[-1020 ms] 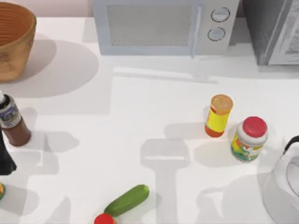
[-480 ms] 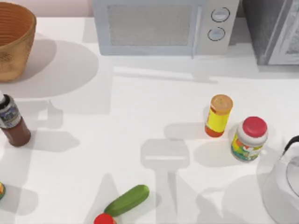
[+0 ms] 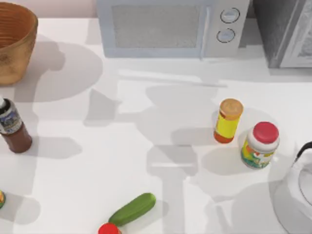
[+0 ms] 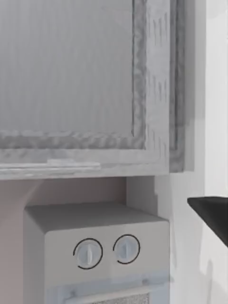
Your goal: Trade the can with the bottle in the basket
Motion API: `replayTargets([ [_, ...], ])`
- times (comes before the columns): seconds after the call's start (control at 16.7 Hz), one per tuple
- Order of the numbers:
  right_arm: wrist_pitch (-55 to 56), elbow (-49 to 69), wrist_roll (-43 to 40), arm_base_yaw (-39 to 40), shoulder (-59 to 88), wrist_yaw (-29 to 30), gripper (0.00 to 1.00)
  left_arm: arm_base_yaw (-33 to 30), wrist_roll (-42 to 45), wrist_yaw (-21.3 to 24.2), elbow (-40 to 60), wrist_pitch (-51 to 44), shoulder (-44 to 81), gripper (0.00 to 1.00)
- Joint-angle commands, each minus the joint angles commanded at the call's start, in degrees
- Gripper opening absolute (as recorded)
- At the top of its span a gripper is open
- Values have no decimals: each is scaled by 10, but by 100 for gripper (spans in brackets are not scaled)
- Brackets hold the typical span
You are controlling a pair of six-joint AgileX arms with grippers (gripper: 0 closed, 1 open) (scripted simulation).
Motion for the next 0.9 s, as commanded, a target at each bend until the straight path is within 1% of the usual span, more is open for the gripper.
replayTargets([
  [0.24, 0, 0, 0, 0, 0, 0, 100, 19, 27, 8, 263, -133, 254, 100],
  [0.48, 0, 0, 0, 0, 0, 0, 100, 38, 56, 12, 471, -250, 439, 100],
  [0.66, 0, 0, 0, 0, 0, 0, 100, 51, 77, 13, 580, -318, 526, 100],
  [0.9, 0, 0, 0, 0, 0, 0, 100, 60, 95, 14, 655, -370, 581, 100],
])
